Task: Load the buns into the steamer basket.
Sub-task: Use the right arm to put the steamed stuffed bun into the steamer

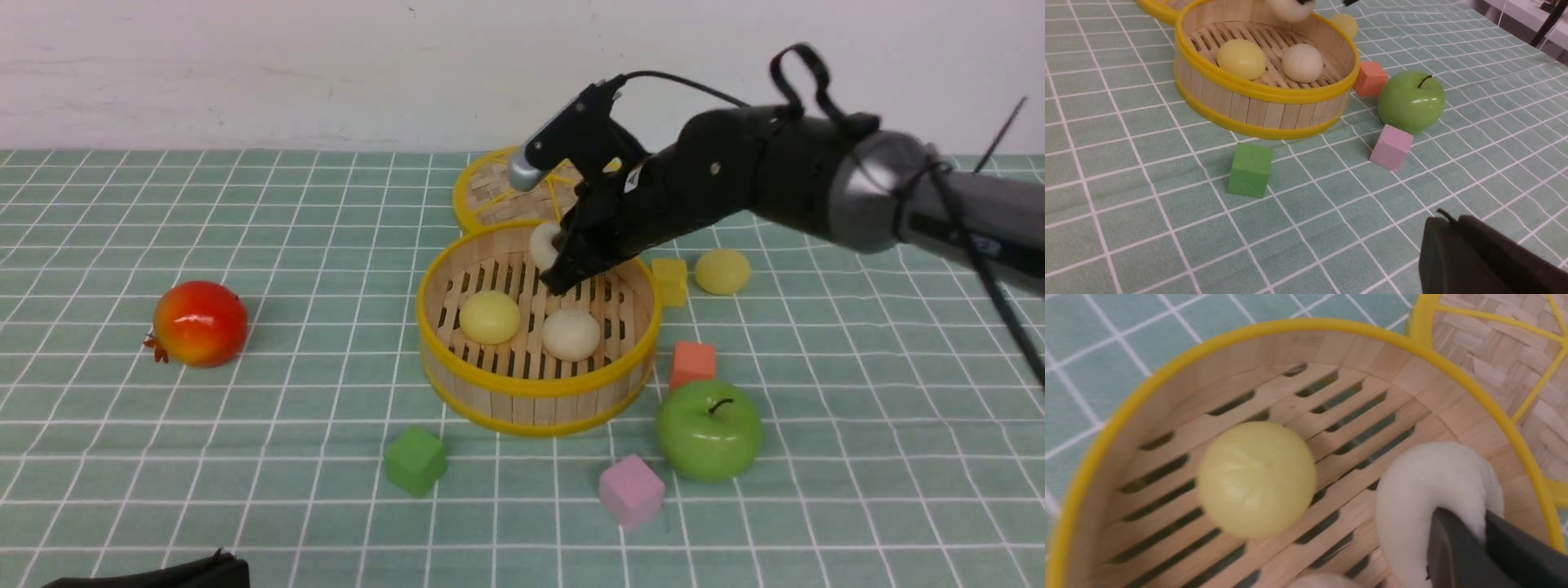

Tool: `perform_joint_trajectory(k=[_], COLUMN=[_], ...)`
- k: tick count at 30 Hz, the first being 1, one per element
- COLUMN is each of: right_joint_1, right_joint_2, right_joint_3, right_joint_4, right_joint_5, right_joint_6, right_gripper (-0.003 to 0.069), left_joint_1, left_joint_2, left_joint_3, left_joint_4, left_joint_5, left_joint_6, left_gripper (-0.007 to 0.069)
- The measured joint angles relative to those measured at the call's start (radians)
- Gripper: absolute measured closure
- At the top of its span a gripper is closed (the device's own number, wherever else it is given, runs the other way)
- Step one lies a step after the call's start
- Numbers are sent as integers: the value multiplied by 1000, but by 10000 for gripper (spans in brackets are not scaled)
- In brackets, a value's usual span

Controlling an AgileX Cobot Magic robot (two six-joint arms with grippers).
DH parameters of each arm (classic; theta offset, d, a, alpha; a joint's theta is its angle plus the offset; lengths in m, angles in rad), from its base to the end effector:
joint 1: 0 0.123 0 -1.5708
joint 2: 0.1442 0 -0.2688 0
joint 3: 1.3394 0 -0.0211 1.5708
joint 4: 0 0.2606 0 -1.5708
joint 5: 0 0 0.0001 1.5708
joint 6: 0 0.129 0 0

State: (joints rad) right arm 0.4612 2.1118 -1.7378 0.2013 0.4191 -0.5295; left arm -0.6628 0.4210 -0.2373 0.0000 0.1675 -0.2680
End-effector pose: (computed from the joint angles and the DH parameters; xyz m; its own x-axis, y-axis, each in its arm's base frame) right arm 0.4650 0.2428 0.1949 -0.3728 -0.5619 -0.7384 -0.6647 0.7170 -0.2100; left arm 0.1253 -0.0978 0.2291 -0.3613 -0.0539 -0.9309 0.5389 0.8026 -0.2556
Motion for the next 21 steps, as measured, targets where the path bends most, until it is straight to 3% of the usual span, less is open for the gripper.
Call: perform_joint_trajectory(k=[10,14,19,21], right_joint_1=[0,0,0,0], right_joint_2=[81,90,70,51], right_joint_3=[-4,-4,-4,-4], right_joint_4=[-135,-136,-136,-138], right_joint_5=[-76,-81,-21,-2], right_joint_6=[0,0,35,50], right_gripper=[546,397,144,114], left_joint_1=[0,0,0,0], left_joint_2=[0,0,0,0], left_joint_3=[0,0,0,0], left_joint_4=[0,0,0,0], left_joint_5=[0,0,0,0], left_joint_6=[0,0,0,0], left_gripper=[594,593,586,585])
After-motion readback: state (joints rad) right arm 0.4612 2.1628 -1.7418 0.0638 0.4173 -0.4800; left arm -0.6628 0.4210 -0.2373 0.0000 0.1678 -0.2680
